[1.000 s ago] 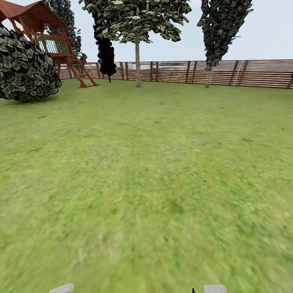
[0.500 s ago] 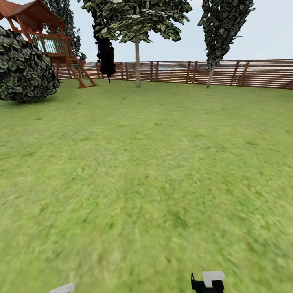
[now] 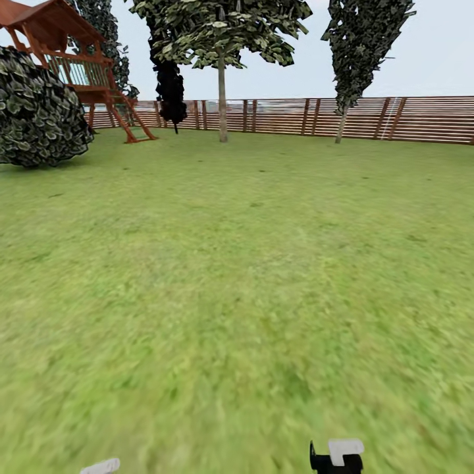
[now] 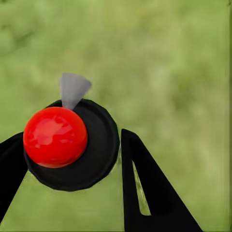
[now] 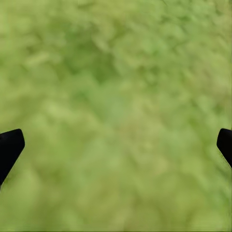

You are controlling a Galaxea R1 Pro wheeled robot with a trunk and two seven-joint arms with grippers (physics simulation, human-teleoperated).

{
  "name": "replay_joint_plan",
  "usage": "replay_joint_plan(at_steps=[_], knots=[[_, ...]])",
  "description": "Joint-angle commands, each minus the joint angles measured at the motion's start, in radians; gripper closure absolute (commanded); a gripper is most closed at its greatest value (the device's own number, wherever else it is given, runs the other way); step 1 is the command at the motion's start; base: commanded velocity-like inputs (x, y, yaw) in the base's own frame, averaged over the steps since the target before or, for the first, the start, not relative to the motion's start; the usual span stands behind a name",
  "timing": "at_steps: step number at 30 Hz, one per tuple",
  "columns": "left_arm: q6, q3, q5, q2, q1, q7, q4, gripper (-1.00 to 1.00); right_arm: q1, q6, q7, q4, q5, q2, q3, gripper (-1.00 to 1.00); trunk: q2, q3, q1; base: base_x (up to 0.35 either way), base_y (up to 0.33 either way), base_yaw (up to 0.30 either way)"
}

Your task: In the garden, pick up the pesticide atomizer on the floor and spray pesticide onto both trees until each tree trunk is fully covered.

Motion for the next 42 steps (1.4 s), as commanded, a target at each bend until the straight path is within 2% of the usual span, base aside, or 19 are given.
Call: replay_joint_plan(at_steps=[1, 42], knots=[[-0.003, -0.008, 0.009, 0.0, 0.0, -0.001, 0.0, 1.0, -0.001, -0.003, -0.004, 0.001, 0.011, -0.001, -0.008, -1.0, 0.0, -0.001, 0.0, 0.34, 0.0, 0.0], [-0.002, -0.009, 0.001, -0.001, 0.0, -0.002, 0.0, 1.0, 0.0, -0.002, -0.008, 0.001, 0.006, 0.002, -0.011, -1.0, 0.0, -0.001, 0.0, 0.34, 0.0, 0.0]])
